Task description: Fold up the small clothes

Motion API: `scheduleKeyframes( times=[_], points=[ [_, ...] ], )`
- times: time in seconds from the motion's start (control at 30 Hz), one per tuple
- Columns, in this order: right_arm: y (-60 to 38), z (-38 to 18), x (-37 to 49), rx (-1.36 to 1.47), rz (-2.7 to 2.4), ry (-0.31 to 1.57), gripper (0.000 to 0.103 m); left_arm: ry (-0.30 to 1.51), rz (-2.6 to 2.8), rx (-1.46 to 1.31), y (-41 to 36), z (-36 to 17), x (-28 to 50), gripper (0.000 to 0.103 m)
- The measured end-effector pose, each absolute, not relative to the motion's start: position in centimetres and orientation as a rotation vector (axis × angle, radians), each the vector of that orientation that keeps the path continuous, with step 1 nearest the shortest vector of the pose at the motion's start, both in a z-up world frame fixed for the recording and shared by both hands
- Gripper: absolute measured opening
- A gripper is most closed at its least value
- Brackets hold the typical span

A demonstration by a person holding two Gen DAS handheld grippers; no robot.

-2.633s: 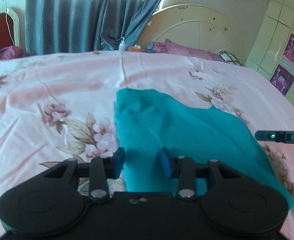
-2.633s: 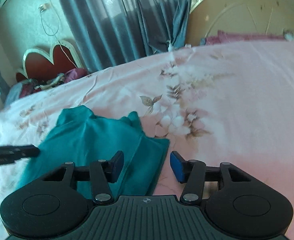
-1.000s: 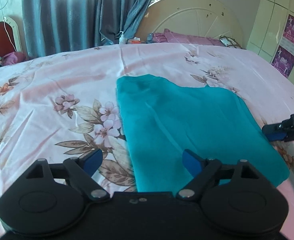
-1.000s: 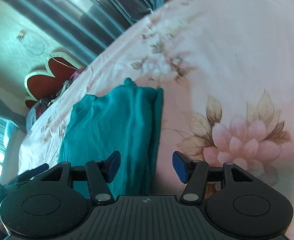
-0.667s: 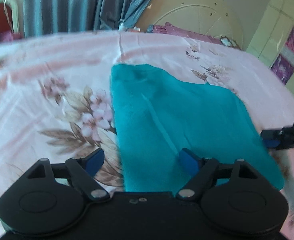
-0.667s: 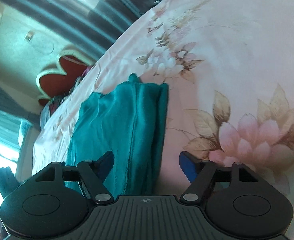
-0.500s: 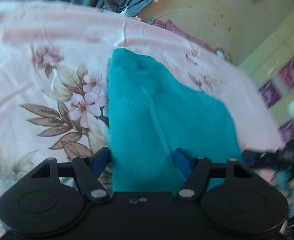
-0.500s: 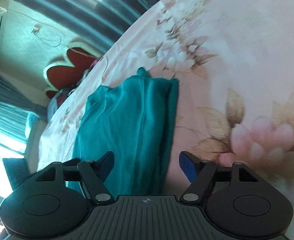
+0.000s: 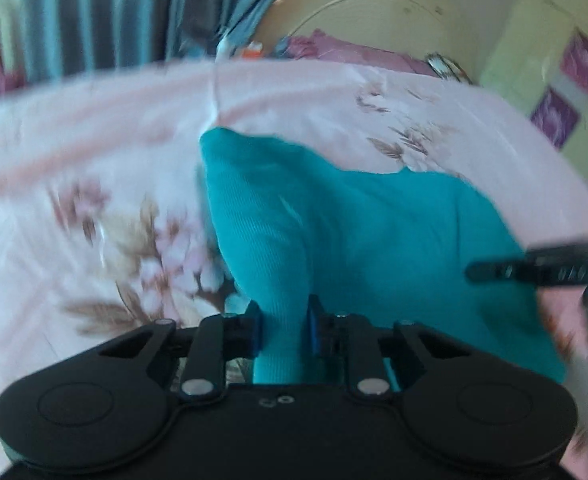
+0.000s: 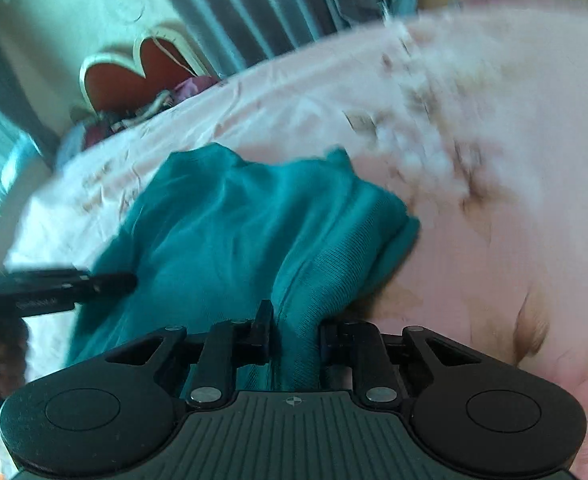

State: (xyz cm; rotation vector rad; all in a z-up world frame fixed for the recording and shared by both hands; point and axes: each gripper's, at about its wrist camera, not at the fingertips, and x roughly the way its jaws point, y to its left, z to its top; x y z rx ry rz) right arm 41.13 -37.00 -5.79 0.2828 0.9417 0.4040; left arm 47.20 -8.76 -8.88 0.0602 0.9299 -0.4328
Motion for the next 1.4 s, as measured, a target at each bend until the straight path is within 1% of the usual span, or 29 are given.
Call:
scheduleKeyframes(
  times=[0.17, 0.33, 0.5, 0.7, 0.77, 0.8, 0.87, 0.9, 0.93, 1.07, 1.1, 1.13, 1.17, 1.2, 1.23, 1.3, 1.33, 1.4],
  points=[
    [-32.9, -2.0, 39.6, 0.199, 0.421, 0.883, 0.019, 0.856, -0.449, 0.116, -6.8, -6.3, 45.5, 0.020],
    [-26.5, -0.3, 39.0, 0.177, 0.470, 0.851, 0.019, 0.837, -0.409, 0.107, -1.0, -4.5, 44.1, 0.020],
    [-19.7, -1.0, 39.4, 0.185, 0.533, 0.875, 0.019, 0.864, -0.342, 0.119, 5.5, -4.0, 42.6, 0.020],
    [-12.8, -2.6, 39.9, 0.211, 0.593, 0.917, 0.019, 0.917, -0.284, 0.118, 12.3, -4.9, 41.6, 0.020],
    [-11.5, -3.4, 40.2, 0.220, 0.582, 0.941, 0.015, 0.956, -0.282, 0.106, 14.2, -5.9, 41.8, 0.021],
    [-11.1, -4.1, 40.5, 0.206, 0.547, 0.958, 0.015, 0.985, -0.295, 0.092, 14.9, -6.8, 42.2, 0.024],
    [-11.1, -6.0, 41.4, 0.175, 0.457, 1.012, 0.015, 1.026, -0.283, 0.078, 16.3, -8.8, 42.4, 0.039],
    [-11.2, -7.0, 41.6, 0.175, 0.437, 1.042, 0.015, 1.012, -0.259, 0.083, 16.6, -9.4, 42.4, 0.059],
    [-11.3, -7.7, 41.8, 0.175, 0.431, 1.051, 0.015, 0.994, -0.236, 0.092, 16.8, -9.7, 42.3, 0.068],
    [-12.0, -7.5, 41.5, 0.171, 0.401, 1.027, 0.015, 0.961, -0.244, 0.094, 17.4, -9.0, 42.0, 0.069],
    [-12.4, -6.8, 41.1, 0.174, 0.379, 1.005, 0.015, 0.939, -0.242, 0.101, 17.8, -8.6, 41.7, 0.067],
    [-12.7, -5.9, 40.8, 0.168, 0.343, 0.972, 0.016, 0.893, -0.233, 0.109, 18.2, -7.7, 41.4, 0.059],
    [-12.7, -4.9, 40.3, 0.143, 0.310, 0.932, 0.016, 0.861, -0.233, 0.117, 18.6, -7.2, 41.1, 0.054],
    [-12.6, -4.1, 40.3, 0.118, 0.301, 0.897, 0.016, 0.832, -0.257, 0.121, 18.7, -6.6, 41.1, 0.047],
    [-12.2, -3.5, 40.4, 0.103, 0.322, 0.876, 0.016, 0.804, -0.284, 0.119, 18.5, -6.1, 41.2, 0.041],
    [-10.4, -2.9, 41.2, 0.077, 0.375, 0.859, 0.016, 0.778, -0.328, 0.123, 17.3, -5.9, 42.2, 0.037],
    [-9.5, -3.0, 41.8, 0.068, 0.400, 0.861, 0.016, 0.779, -0.336, 0.130, 16.7, -6.1, 42.7, 0.029],
    [-7.6, -4.0, 43.0, 0.030, 0.429, 0.872, 0.016, 0.792, -0.355, 0.129, 15.2, -7.0, 43.9, 0.027]
  ],
)
